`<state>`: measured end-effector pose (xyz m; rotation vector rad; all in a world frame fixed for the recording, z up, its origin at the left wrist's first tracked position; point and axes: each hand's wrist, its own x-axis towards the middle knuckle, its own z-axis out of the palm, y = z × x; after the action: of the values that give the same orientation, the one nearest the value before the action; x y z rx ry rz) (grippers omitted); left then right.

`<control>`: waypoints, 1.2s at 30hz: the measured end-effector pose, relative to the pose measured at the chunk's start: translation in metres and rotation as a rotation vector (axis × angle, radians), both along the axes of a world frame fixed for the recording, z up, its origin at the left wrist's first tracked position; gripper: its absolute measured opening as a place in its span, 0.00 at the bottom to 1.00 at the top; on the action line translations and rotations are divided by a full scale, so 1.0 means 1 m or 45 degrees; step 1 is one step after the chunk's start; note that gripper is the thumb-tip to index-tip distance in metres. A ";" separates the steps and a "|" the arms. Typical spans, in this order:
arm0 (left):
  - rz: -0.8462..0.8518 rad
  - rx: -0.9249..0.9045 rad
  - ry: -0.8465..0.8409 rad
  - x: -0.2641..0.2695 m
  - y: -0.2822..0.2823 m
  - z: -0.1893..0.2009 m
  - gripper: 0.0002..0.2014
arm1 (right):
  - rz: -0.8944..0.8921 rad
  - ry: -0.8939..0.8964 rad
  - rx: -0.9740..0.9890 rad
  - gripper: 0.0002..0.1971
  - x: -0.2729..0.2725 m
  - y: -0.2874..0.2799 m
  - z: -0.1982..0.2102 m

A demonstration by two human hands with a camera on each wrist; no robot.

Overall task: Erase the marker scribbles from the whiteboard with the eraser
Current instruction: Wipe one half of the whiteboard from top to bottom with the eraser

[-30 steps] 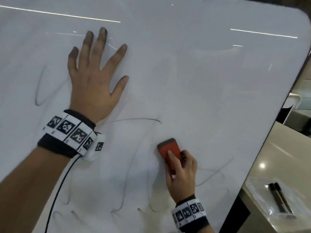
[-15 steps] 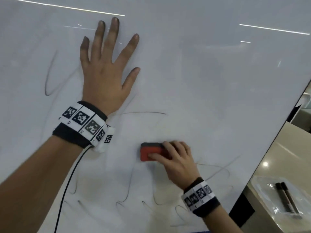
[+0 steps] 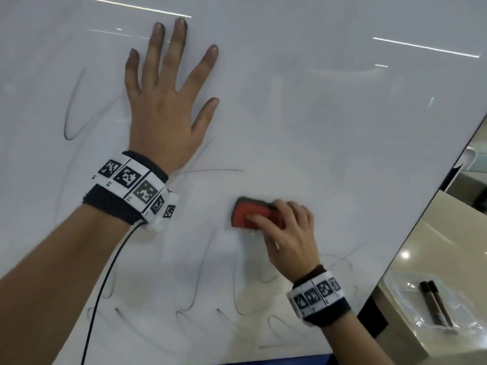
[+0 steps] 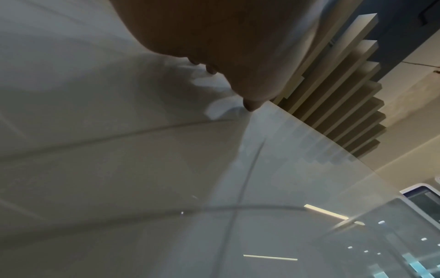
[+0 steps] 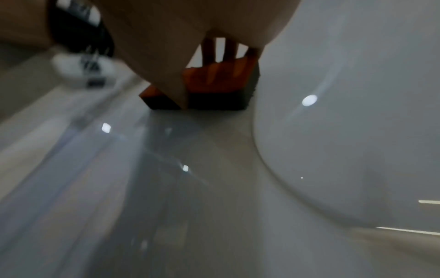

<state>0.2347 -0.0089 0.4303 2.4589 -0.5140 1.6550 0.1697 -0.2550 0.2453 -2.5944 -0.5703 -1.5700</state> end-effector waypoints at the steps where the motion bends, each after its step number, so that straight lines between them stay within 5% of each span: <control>1: -0.016 -0.014 -0.004 0.000 -0.002 -0.001 0.28 | -0.006 -0.052 0.117 0.24 0.002 0.005 0.023; 5: -0.038 -0.063 -0.011 0.001 -0.003 -0.004 0.28 | -0.012 -0.146 0.546 0.23 0.014 0.020 0.065; 9: -0.041 -0.045 0.001 0.001 -0.003 -0.003 0.28 | -0.001 0.017 0.021 0.26 0.000 0.000 -0.029; 12: -0.007 -0.010 0.011 0.000 0.002 -0.002 0.29 | -0.112 0.052 0.239 0.27 -0.012 -0.037 -0.063; 14: 0.047 -0.019 0.024 -0.003 -0.006 -0.002 0.29 | -0.144 -0.018 0.365 0.27 -0.008 -0.025 -0.037; 19: -0.019 -0.039 0.011 -0.018 -0.002 0.009 0.26 | 0.012 -0.240 0.189 0.20 0.022 0.043 0.099; 22: -0.135 -0.114 -0.069 -0.024 0.039 0.014 0.24 | 0.032 -0.266 0.408 0.22 0.024 0.055 0.116; 24: -0.087 -0.228 -0.088 -0.026 0.075 0.011 0.24 | 0.078 -0.188 0.246 0.23 0.021 0.063 0.071; 26: -0.004 -0.300 -0.095 -0.023 0.110 0.005 0.25 | 0.154 -0.045 -0.166 0.26 0.015 0.066 0.017; 28: 0.055 -0.363 -0.092 -0.019 0.140 -0.002 0.25 | 0.184 0.066 -0.447 0.28 0.013 0.064 0.005; 30: 0.082 -0.416 -0.045 -0.014 0.156 -0.009 0.26 | 0.185 -0.002 -0.336 0.27 0.020 0.070 0.042; 34: 0.161 -0.368 0.094 -0.010 0.159 -0.017 0.32 | 0.126 -0.284 0.305 0.23 0.034 0.084 0.144; 36: 0.175 -0.362 0.076 -0.009 0.159 -0.019 0.34 | 0.135 -0.294 0.390 0.23 0.038 0.097 0.146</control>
<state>0.2253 0.1500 0.4114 2.3679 -0.0940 1.5707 0.2077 -0.1583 0.3908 -2.1470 -0.4316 -1.7748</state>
